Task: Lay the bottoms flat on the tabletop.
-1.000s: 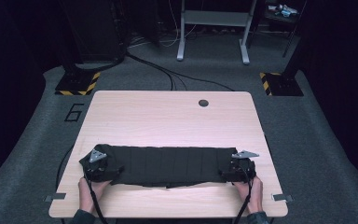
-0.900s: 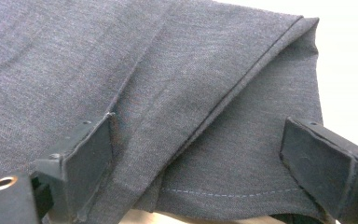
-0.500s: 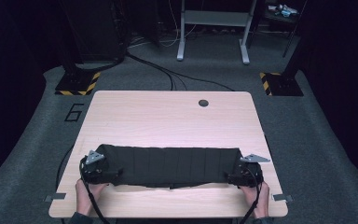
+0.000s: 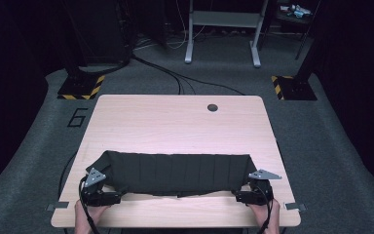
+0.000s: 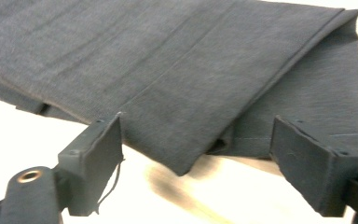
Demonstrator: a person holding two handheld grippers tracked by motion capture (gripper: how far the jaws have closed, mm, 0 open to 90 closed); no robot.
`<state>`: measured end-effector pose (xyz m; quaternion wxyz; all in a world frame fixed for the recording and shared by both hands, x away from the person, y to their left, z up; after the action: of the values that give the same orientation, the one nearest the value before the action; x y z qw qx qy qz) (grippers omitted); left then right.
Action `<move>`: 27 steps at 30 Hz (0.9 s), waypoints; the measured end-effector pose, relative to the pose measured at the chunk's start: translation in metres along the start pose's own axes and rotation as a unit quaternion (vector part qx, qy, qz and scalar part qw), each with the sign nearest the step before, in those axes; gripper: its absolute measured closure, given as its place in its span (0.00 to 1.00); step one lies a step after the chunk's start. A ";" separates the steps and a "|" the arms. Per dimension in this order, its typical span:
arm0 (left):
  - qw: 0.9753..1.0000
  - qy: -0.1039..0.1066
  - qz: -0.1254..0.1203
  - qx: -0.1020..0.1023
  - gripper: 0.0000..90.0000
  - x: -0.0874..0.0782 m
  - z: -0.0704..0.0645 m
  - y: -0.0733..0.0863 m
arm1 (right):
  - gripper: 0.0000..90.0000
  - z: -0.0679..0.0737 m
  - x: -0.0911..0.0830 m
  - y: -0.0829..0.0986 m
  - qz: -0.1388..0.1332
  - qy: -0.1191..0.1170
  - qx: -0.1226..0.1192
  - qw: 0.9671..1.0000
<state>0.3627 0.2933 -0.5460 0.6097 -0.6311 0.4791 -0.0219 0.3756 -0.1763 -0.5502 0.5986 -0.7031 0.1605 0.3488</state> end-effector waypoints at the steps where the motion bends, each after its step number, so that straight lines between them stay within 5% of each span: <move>1: 1.000 0.008 0.002 0.001 0.12 0.000 -0.002 0.002 | 0.21 0.001 0.001 0.001 0.003 -0.002 -0.001 1.000; 8: 1.000 0.011 0.007 0.026 0.37 0.003 -0.011 0.007 | 0.41 0.007 0.005 0.005 0.012 -0.008 -0.003 1.000; 17: 1.000 0.006 0.005 0.023 0.67 -0.001 -0.010 0.009 | 0.71 0.013 0.004 0.007 0.010 -0.004 -0.018 1.000; 27: 0.999 0.007 -0.012 0.036 0.81 -0.002 -0.012 0.005 | 0.83 0.012 -0.001 0.004 -0.005 0.005 -0.025 1.000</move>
<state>0.3510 0.2866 -0.5455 0.6284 -0.6144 0.4744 -0.0512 0.3691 -0.1662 -0.5529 0.5818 -0.7202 0.1511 0.3464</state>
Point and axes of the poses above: each handheld gripper's, and its own axes: x roughly forward along the jaws, y roughly out of its underside, z roughly to its left, the point moved 6 cm from there along x, roughly forward along the jaws, and after that the axes turned 14 degrees about y, right-handed, at the moved point
